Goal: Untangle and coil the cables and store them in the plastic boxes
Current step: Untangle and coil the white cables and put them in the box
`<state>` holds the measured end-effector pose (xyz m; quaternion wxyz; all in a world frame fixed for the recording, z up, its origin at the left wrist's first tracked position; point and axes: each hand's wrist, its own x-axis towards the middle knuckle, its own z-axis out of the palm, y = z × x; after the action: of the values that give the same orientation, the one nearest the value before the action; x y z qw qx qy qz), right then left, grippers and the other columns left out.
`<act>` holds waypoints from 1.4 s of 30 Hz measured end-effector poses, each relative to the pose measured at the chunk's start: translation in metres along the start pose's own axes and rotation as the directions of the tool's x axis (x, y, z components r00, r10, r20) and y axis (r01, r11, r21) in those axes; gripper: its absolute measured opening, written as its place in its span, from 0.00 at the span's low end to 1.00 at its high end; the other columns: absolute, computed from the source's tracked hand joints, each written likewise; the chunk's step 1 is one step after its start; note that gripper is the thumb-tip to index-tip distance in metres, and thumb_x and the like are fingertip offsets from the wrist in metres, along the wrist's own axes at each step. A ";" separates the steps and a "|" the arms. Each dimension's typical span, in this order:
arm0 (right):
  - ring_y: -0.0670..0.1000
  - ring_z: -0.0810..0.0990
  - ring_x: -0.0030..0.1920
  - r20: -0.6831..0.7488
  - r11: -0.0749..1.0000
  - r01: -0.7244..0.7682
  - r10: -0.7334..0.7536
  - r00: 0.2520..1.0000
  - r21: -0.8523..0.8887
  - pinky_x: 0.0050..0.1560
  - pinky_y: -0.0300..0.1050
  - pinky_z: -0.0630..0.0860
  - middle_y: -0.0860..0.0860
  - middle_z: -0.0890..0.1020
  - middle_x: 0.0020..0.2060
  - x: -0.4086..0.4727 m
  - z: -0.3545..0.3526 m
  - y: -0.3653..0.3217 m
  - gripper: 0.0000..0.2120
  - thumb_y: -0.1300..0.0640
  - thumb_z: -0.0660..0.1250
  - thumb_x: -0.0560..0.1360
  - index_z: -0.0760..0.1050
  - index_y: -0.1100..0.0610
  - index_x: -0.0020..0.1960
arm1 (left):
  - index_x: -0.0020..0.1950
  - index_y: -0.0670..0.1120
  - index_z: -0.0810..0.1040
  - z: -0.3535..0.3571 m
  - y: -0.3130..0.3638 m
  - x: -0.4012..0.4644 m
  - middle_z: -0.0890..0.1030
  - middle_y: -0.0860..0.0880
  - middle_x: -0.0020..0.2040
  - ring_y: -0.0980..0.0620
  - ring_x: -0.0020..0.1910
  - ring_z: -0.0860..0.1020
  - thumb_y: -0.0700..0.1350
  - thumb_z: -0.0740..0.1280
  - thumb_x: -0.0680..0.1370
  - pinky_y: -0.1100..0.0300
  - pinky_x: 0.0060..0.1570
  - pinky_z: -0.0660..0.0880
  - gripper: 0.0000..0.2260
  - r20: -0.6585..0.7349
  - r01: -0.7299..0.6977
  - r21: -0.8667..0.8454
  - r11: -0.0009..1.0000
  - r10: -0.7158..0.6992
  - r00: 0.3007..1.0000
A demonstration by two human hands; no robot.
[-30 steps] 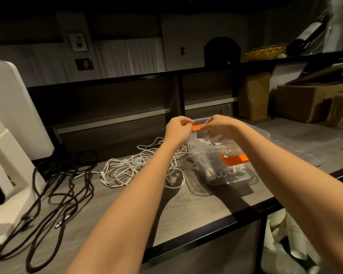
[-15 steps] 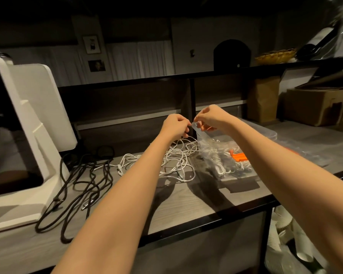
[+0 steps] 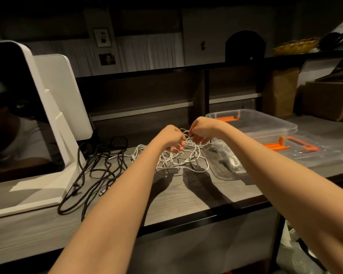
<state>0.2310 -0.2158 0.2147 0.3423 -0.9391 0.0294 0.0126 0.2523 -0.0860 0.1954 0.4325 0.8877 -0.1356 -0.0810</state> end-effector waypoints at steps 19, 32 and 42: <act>0.59 0.63 0.71 -0.210 0.955 0.001 -0.066 0.975 -0.296 0.70 0.51 0.62 0.60 0.70 0.67 0.073 0.058 0.071 0.20 0.65 0.62 0.76 0.69 0.58 0.68 | 0.48 0.44 0.76 0.027 -0.070 0.044 0.76 0.48 0.40 0.52 0.40 0.74 0.41 0.70 0.75 0.58 0.41 0.71 0.05 -0.048 -0.050 0.138 0.989 0.057 0.997; 0.50 0.76 0.46 -0.594 0.944 0.312 -0.193 0.781 0.104 0.45 0.41 0.69 0.55 0.80 0.46 0.080 0.075 0.099 0.06 0.61 0.64 0.78 0.79 0.61 0.52 | 0.46 0.46 0.81 0.022 -0.094 0.054 0.77 0.52 0.33 0.58 0.31 0.73 0.43 0.66 0.79 0.65 0.33 0.71 0.05 -0.300 -0.166 -0.018 0.986 0.153 0.941; 0.52 0.73 0.34 -0.638 0.899 0.366 -0.136 0.757 0.242 0.39 0.56 0.75 0.54 0.76 0.30 0.063 0.073 0.086 0.14 0.62 0.56 0.76 0.74 0.62 0.35 | 0.65 0.45 0.77 0.009 -0.108 0.049 0.73 0.44 0.66 0.47 0.54 0.78 0.38 0.64 0.80 0.59 0.48 0.72 0.14 -0.550 0.003 0.189 0.982 0.103 0.829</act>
<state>0.2877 -0.2374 0.1003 0.4754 -0.8108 0.0108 -0.3412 0.3151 -0.0445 0.1037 0.3721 0.9046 -0.0338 0.2052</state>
